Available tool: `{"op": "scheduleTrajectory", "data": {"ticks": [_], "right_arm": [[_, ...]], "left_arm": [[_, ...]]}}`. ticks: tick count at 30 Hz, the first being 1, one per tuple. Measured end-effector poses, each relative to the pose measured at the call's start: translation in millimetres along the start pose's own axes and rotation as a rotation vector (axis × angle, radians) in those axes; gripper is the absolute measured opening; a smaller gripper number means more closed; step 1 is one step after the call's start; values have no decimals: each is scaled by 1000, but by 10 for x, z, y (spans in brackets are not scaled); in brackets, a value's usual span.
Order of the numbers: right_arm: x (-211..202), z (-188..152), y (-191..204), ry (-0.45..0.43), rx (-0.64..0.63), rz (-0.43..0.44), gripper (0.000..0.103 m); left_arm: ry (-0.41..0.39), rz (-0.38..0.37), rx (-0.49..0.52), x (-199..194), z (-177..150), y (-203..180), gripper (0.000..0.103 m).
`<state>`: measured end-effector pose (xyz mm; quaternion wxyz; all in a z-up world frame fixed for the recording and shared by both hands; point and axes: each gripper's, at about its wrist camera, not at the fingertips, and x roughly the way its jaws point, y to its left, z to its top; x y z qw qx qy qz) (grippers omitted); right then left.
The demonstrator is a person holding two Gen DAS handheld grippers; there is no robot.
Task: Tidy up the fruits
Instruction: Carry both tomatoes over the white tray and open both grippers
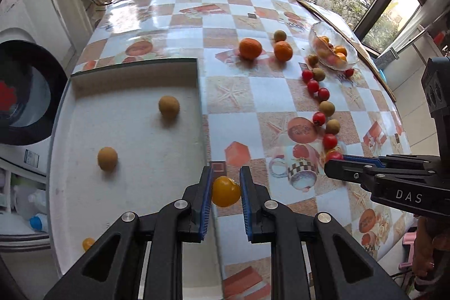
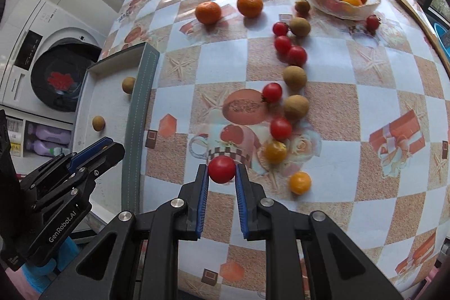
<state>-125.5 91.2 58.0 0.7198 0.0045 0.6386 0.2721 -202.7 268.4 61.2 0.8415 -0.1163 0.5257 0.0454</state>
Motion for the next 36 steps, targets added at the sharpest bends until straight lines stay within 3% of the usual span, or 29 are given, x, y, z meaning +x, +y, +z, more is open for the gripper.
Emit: {"op": "scheduleTrajectory", "data": {"ticks": [7, 14, 27, 28, 29, 30, 32, 36], "right_arm": [[284, 204, 704, 25, -120, 64, 21], [642, 355, 1247, 68, -211, 79, 21], [1103, 443, 1473, 142, -246, 30, 21], [1132, 454, 1475, 151, -247, 34, 22], [1153, 459, 1478, 159, -248, 34, 22], [1164, 468, 1489, 158, -251, 32, 24], [1158, 481, 1506, 155, -256, 41, 36], [1050, 526, 1524, 121, -231, 85, 70]], "left_arm": [[-15, 114, -96, -52, -113, 701, 21], [7, 177, -134, 135, -178, 1095, 21], [77, 208, -146, 366, -257, 1285, 22], [75, 212, -141, 365, -256, 1280, 24], [76, 220, -135, 366, -253, 1277, 47], [69, 229, -133, 359, -253, 1278, 79], [18, 253, -124, 286, -253, 1260, 85], [47, 260, -120, 320, -205, 1257, 85]]}}
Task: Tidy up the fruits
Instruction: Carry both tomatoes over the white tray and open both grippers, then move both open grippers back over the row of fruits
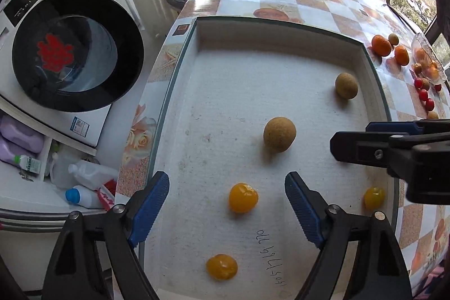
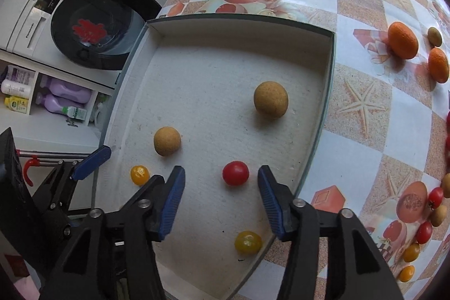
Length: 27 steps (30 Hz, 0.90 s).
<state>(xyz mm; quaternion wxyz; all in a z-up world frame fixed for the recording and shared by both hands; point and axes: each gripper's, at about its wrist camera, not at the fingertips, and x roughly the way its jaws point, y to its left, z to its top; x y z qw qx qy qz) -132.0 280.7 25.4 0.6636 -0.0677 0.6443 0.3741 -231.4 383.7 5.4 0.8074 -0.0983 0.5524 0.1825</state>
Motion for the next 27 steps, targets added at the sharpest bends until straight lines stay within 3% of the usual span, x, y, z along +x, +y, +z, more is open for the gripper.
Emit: {"op": "scheduleTrajectory", "data": {"ticks": [5, 7, 11, 13, 17, 19, 20, 24, 27], "right_arm": [[-374, -64, -144, -111, 47, -31, 73], [-536, -134, -301, -154, 81, -97, 73], [-821, -292, -796, -221, 204, -146, 73], [-847, -408, -1089, -215, 296, -137, 73], [-704, -609, -1641, -132, 489, -40, 71], [-734, -695, -1771, -142, 509, -4, 68], [-792, -707, -1761, -154, 484, -29, 68], [-963, -728, -1675, -163, 360, -292, 77], [-1098, -894, -1924, -170, 429, -286, 77]], "left_arm": [[-9, -4, -1, -69, 52, -70, 85], [-22, -7, 12, -120, 78, -128, 85], [-50, -17, 42, -223, 154, -306, 85], [-64, -26, 53, -277, 207, -406, 85], [-87, -55, 78, -407, 320, -657, 85], [-99, -74, 103, -480, 373, -840, 85], [-106, -86, 122, -516, 388, -942, 85], [-119, -130, 211, -613, 419, -1410, 85], [-112, -173, 261, -604, 432, -1760, 85]]}}
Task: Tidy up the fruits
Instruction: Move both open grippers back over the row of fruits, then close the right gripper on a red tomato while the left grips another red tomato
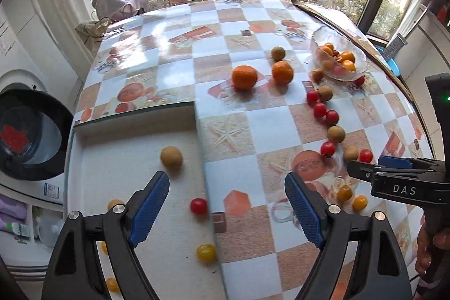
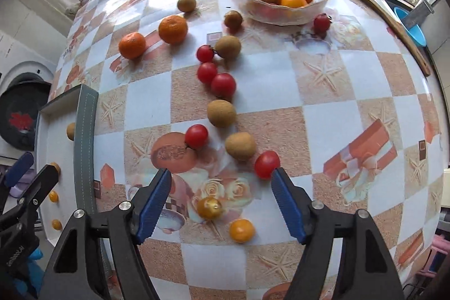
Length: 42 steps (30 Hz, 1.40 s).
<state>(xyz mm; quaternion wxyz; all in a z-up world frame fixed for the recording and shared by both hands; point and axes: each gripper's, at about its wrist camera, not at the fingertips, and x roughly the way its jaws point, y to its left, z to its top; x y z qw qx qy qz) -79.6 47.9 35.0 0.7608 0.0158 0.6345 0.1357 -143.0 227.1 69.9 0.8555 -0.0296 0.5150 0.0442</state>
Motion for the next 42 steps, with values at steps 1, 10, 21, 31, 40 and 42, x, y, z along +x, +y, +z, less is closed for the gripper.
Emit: {"op": "scheduleTrajectory", "data": {"ticks": [1, 10, 21, 31, 40, 42], "right_arm": [[-16, -11, -96, -1, 16, -26, 77], [-94, -159, -876, 12, 119, -110, 77], [-149, -196, -1236, -4, 175, -74, 77], [48, 97, -1177, -32, 107, -74, 77], [125, 607, -1131, -91, 51, -97, 69], [125, 648, -1070, -102, 20, -128, 47]], "left_arm": [[6, -15, 15, 42, 25, -107, 85], [63, -59, 120, 448, 69, -749, 85], [95, -40, 155, 765, 161, -944, 85], [102, -12, 140, 928, 239, -1032, 85], [79, -2, 111, 951, 268, -1067, 85], [77, -11, 104, 952, 270, -1059, 81]]}}
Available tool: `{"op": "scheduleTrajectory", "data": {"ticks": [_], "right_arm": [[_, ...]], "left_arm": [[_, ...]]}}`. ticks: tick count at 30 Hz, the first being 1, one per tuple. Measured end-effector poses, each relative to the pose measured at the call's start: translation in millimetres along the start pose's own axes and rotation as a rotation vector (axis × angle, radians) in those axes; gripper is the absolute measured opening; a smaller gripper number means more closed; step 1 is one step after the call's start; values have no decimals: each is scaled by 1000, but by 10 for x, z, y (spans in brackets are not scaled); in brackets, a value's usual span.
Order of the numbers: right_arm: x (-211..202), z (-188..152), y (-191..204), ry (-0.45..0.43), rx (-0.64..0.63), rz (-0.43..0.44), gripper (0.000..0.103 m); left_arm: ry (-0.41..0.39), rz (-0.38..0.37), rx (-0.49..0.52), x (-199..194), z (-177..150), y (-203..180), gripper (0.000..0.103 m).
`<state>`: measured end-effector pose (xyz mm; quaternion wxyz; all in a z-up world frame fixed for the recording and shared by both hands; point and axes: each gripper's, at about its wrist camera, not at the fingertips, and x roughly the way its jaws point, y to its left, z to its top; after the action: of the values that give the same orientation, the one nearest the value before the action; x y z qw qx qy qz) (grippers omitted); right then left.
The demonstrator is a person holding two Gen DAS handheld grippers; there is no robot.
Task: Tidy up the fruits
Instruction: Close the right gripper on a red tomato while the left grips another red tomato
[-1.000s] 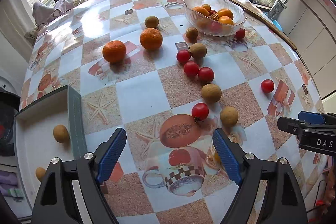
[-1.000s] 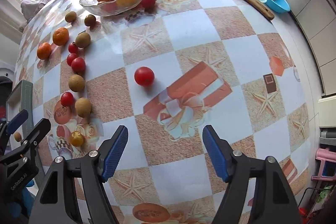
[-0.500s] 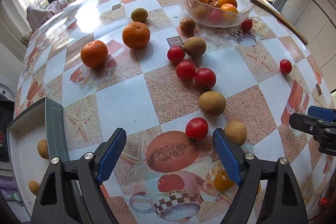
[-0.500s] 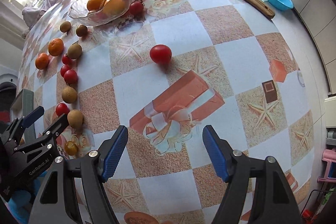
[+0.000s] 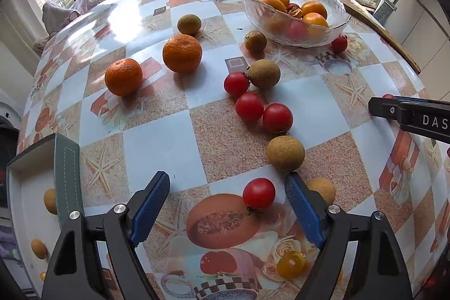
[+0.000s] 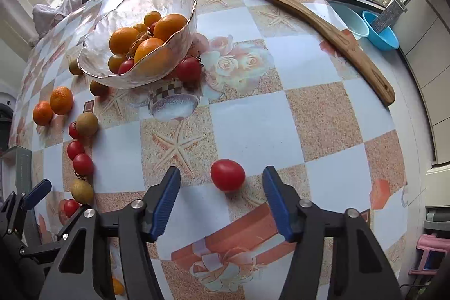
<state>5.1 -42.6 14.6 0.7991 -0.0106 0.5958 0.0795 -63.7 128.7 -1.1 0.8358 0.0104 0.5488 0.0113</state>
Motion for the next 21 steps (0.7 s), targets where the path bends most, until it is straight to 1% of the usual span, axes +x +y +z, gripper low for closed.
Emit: {"op": "scheduleTrajectory", "data": {"ticks": [1, 3, 4, 6, 8, 10, 13, 17, 21], "right_arm": [[5, 21, 40, -2, -14, -13, 42], [-1, 38, 77, -7, -36, -35, 24], [-13, 33, 78, -10, -41, -35, 24], [-18, 32, 49, -9, -34, -19, 24], [-38, 8, -4, -4, -15, 19, 24], [-80, -44, -46, -1, 4, 57, 24], [-144, -107, -48, 1, 18, 93, 24], [-203, -180, -42, 10, 24, 125, 24], [-245, -232, -2, 22, 26, 150, 24]], "left_arm": [[-2, -20, -3, -7, -5, 2, 77], [-8, -30, 8, -26, -17, -27, 66], [-11, -41, 19, -42, -23, -55, 60], [-18, -55, 50, -68, -27, -120, 34], [-13, -67, 71, -87, -32, -173, 22], [-4, -86, 67, -95, -30, -183, 22], [-3, -115, 34, -154, -48, -129, 22], [-14, -133, -6, -271, -68, -28, 22], [-26, -135, -31, -386, -108, 83, 22]]}}
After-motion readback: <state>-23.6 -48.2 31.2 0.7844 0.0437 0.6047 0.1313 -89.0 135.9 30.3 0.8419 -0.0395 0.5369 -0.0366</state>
